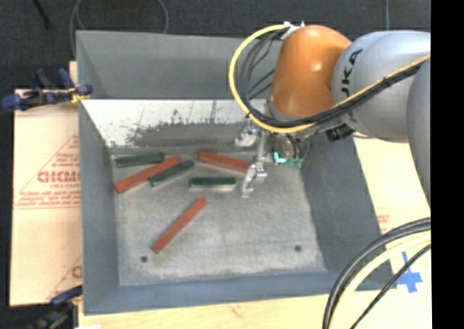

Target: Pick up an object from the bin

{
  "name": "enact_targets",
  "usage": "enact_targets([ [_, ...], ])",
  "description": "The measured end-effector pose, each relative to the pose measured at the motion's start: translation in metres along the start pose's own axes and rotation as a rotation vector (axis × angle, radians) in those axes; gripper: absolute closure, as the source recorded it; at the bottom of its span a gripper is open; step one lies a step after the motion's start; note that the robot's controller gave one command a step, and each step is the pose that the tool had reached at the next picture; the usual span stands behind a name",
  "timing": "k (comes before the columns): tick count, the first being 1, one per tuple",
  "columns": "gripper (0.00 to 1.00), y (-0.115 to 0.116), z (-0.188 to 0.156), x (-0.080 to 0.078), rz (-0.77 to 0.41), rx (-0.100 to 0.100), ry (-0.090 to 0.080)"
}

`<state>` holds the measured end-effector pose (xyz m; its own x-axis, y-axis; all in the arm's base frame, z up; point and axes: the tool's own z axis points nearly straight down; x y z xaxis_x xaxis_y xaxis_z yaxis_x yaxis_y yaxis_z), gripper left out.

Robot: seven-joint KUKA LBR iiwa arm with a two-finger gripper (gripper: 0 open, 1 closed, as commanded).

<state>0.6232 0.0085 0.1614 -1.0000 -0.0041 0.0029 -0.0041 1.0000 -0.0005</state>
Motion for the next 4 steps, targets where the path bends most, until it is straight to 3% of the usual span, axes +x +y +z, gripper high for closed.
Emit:
enact_targets([
  [1,0.00,0.000,-0.004,-0.002,0.000,0.000,-0.007],
  [2,0.00,0.021,0.054,-0.010,-0.002,-0.001,-0.014],
  [3,0.00,0.026,0.071,-0.009,-0.010,0.000,-0.029],
  [4,0.00,0.026,0.050,-0.002,0.077,-0.002,-0.008],
])
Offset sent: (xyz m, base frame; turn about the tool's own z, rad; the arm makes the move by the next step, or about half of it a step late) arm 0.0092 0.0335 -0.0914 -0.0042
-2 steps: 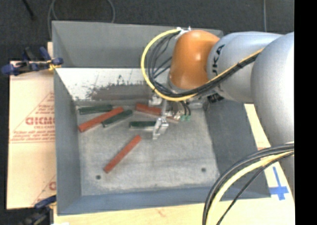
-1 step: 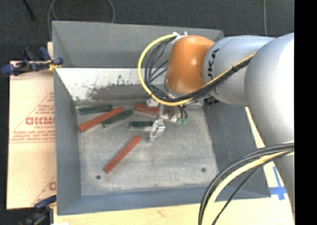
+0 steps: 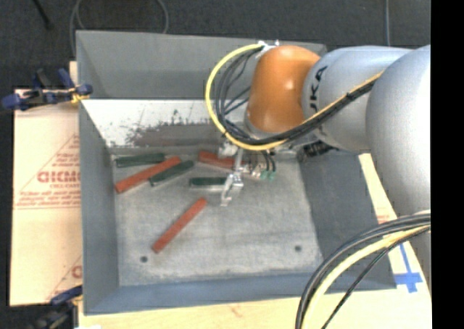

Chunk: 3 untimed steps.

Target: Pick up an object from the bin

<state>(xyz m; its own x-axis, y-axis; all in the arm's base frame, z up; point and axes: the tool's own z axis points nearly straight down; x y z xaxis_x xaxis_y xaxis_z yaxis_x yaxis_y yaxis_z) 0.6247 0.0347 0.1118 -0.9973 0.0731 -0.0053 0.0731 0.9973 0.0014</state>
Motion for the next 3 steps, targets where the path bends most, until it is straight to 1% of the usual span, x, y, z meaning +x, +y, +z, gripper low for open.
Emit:
enact_targets([
  [1,0.00,-0.0042,0.0297,-0.0085,-0.040,-0.001,-0.022],
  [2,1.00,-0.0031,0.0261,-0.0052,-0.041,-0.001,-0.013],
  [3,1.00,-0.0031,0.0261,-0.0053,-0.041,-0.001,-0.013],
])
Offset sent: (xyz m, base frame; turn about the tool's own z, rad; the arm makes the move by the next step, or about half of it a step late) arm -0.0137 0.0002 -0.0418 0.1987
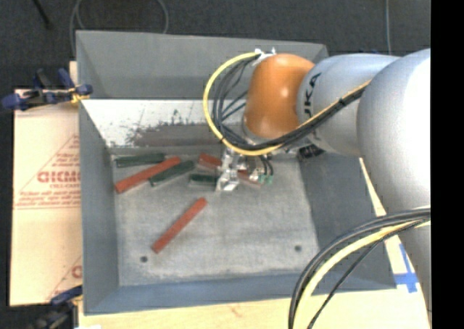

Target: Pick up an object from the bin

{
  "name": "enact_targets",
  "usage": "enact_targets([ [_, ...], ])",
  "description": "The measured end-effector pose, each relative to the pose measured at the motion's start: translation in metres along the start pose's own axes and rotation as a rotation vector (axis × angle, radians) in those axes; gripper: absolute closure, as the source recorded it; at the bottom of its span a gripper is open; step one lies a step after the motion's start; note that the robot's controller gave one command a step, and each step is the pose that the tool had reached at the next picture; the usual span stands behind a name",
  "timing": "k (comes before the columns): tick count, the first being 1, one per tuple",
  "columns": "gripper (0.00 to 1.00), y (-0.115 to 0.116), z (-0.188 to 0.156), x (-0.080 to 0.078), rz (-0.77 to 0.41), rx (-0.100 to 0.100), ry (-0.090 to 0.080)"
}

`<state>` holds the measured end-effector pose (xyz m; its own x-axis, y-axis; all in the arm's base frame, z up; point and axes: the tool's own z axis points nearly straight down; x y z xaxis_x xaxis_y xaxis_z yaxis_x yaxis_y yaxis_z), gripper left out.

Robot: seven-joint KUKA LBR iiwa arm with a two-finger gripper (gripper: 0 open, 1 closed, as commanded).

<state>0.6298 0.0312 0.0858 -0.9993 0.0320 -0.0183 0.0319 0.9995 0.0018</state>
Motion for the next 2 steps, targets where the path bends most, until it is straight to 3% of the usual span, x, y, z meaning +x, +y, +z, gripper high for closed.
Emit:
enact_targets([
  [2,1.00,-0.0003,-0.0117,0.0029,0.000,0.001,0.018],
])
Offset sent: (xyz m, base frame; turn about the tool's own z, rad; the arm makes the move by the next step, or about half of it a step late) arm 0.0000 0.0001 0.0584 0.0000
